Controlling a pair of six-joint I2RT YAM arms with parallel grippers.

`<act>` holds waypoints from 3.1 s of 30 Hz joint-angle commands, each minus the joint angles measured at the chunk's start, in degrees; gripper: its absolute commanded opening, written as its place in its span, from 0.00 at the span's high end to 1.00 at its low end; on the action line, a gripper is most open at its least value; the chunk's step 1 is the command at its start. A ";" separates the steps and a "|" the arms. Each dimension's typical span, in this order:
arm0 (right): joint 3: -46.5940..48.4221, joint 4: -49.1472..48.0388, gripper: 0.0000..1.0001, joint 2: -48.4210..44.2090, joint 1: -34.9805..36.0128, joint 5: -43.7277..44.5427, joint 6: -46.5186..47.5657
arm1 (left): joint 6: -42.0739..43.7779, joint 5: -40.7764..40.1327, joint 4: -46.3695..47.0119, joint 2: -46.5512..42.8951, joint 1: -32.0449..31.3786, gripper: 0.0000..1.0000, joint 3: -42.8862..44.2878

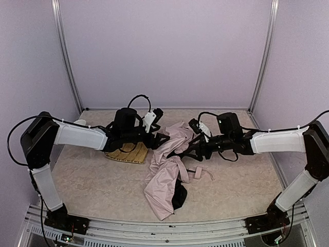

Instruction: Put away the umbrella

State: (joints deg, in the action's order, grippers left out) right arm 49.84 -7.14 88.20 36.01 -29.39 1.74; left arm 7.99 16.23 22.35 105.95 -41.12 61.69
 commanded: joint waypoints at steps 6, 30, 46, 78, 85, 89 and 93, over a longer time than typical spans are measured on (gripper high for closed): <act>-5.18 -1.93 0.39 6.71 2.01 -14.42 -8.16 | -0.44 -0.17 2.62 -6.84 0.41 0.22 -5.01; 3.39 7.77 1.00 1.41 3.54 -31.58 -5.56 | 0.32 -1.78 -4.24 -17.25 -1.19 0.24 -6.58; 11.72 -27.88 1.00 2.75 4.64 -26.05 -36.42 | -6.44 20.43 6.12 -30.78 -5.64 0.21 -18.98; 17.68 -3.20 0.89 -0.59 8.05 -22.15 -9.14 | -15.09 32.39 18.20 -22.19 -6.17 1.00 -13.27; 12.53 17.72 0.41 -4.97 5.45 5.74 6.25 | -9.44 28.37 4.74 -33.34 -5.19 1.00 -17.32; 7.58 19.71 0.37 -2.97 5.21 13.09 10.08 | -6.25 25.59 0.76 -40.30 -5.61 1.00 -18.83; 7.12 19.52 0.35 4.05 5.21 12.31 11.66 | -3.56 24.28 -3.20 -43.89 -5.88 1.00 -18.89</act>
State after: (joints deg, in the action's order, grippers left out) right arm 57.98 8.71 86.56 41.23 -21.74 8.99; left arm 0.38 43.11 25.08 64.34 -46.68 43.53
